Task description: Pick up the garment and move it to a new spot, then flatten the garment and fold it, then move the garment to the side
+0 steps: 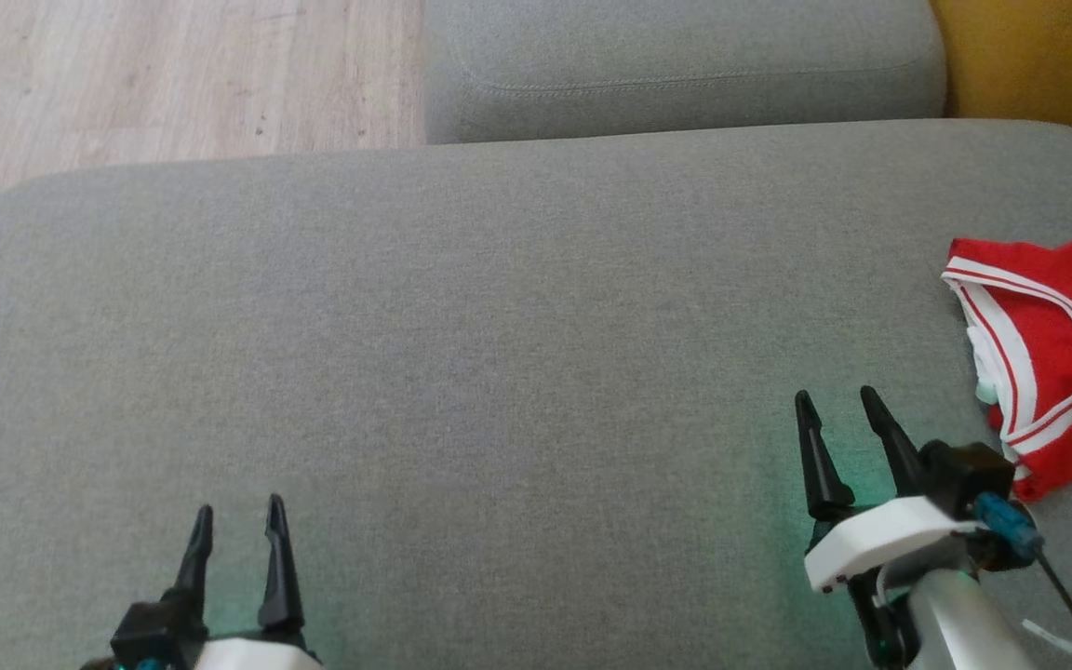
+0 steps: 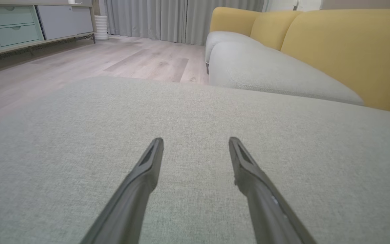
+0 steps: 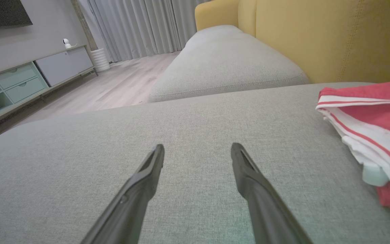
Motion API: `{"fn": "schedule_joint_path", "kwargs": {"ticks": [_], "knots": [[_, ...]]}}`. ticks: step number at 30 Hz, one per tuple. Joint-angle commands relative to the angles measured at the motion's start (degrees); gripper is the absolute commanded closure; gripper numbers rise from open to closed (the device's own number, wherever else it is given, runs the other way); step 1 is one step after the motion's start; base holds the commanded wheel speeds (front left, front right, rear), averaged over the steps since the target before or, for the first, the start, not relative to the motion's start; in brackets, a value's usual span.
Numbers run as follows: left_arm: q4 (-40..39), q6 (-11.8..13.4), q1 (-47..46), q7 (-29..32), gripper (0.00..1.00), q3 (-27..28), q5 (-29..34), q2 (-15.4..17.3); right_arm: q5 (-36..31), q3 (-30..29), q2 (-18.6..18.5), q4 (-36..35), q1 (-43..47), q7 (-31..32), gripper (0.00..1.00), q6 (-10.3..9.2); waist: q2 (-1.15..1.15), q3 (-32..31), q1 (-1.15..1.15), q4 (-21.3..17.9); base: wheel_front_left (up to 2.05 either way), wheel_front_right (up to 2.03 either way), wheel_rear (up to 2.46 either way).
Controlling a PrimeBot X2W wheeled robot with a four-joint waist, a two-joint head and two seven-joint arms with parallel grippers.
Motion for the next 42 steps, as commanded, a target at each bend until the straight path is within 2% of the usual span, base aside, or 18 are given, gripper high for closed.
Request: {"fn": "schedule_joint_path", "kwargs": {"ticks": [1, 7, 42], "knots": [[-0.08, -0.17, -0.02, 0.01, 1.0, -0.01, -0.29, -0.01, 0.0, 0.03, 0.02, 0.22, 0.01, 0.01, 1.0, 0.0, 0.0, -0.1, 0.0, -0.06, 0.0, 0.0, 0.0], [2.84, -0.25, -0.04, 0.78, 1.0, 0.24, -1.33, -0.07, 1.08, -0.26, 0.1, 2.66, 1.28, 0.48, 1.0, 0.0, 0.0, -0.17, 0.01, -0.06, 0.0, 0.0, 0.0], [0.08, -2.01, -2.59, 6.59, 1.0, 2.59, -24.41, 0.0, 24.58, -3.58, 0.09, -3.37, 2.02, 6.37, 1.0, -0.02, 0.0, -0.5, 0.01, -0.21, 0.0, 0.0, 0.0]]}}
